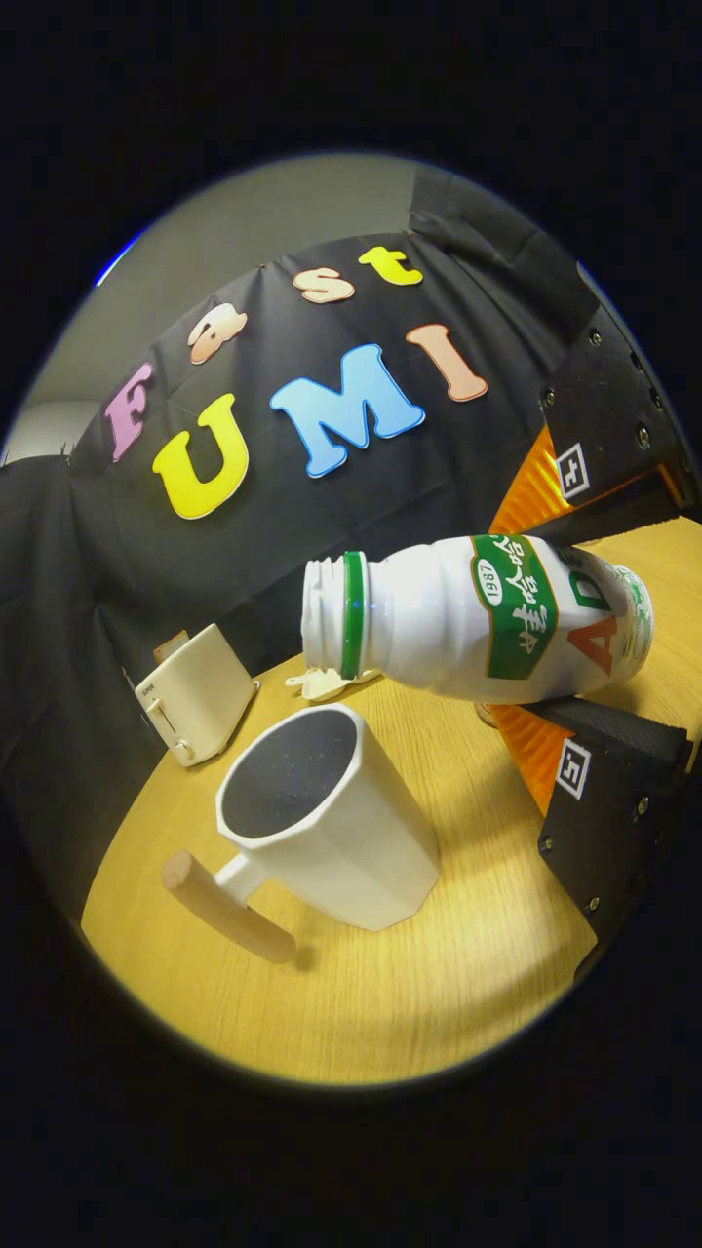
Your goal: Take the bottle from table, then pour the juice into the cup, finally place the bottle on the coaster
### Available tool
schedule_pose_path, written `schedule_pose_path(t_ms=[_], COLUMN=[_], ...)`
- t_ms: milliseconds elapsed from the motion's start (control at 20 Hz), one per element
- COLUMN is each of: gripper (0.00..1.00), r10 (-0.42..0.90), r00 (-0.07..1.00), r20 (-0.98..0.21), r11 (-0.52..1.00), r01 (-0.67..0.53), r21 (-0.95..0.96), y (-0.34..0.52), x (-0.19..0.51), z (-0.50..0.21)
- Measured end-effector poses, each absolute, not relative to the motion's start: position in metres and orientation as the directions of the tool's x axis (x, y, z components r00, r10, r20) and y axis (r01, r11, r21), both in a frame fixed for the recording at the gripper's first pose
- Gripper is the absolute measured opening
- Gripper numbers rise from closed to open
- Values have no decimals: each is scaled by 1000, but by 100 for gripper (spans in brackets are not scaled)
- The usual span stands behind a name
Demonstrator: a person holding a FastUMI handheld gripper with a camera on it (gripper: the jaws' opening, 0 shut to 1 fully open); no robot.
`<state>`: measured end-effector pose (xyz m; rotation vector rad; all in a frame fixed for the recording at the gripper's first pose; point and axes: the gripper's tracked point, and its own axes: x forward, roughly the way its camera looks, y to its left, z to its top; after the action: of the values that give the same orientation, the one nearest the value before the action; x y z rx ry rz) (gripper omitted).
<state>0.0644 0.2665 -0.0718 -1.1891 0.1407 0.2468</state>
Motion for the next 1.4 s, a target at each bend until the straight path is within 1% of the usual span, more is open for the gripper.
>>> schedule_pose_path(t_ms=[250,550,1400], gripper=[74,74,74], r10=[111,99,71], r00=[972,968,977], r20=[-209,-229,-200], r11=[257,199,23], r01=[-231,-244,-202], r21=[-938,-949,-979], y=[269,270,273], x=[63,64,68], z=[-62,-67,-48])
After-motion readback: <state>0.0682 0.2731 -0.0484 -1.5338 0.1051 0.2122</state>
